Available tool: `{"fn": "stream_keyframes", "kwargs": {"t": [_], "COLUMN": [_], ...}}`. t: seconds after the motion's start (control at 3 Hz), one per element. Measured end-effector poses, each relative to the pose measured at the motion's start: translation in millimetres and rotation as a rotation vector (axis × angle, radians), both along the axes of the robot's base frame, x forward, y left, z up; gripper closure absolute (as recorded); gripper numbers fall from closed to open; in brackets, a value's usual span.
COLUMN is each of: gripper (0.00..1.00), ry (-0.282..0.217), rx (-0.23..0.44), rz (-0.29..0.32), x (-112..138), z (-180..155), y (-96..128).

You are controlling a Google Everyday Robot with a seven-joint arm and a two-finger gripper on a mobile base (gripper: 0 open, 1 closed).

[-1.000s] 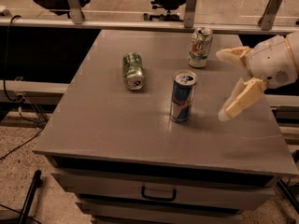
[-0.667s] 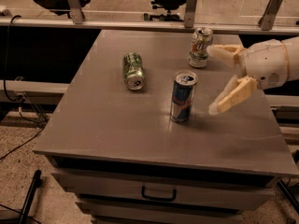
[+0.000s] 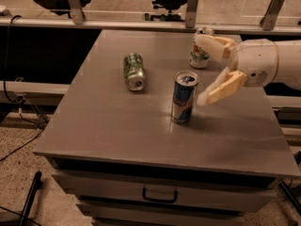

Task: Knock redbull can over

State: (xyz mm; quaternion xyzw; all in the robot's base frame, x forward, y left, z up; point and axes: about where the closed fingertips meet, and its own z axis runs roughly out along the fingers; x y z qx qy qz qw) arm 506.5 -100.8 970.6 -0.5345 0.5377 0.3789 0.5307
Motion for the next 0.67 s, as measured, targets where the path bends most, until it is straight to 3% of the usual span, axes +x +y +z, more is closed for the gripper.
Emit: {"fn": "stream_keyframes", "kwargs": {"t": [0.33, 0.67], "gripper": [0.0, 0.0], "ry": [0.017, 0.039], "rx": [0.078, 0.106], "rz": [0.028, 0.042], "x": [4.4, -0.6], "z": [-2.6, -9.5], "y": [16.1, 23.4]}}
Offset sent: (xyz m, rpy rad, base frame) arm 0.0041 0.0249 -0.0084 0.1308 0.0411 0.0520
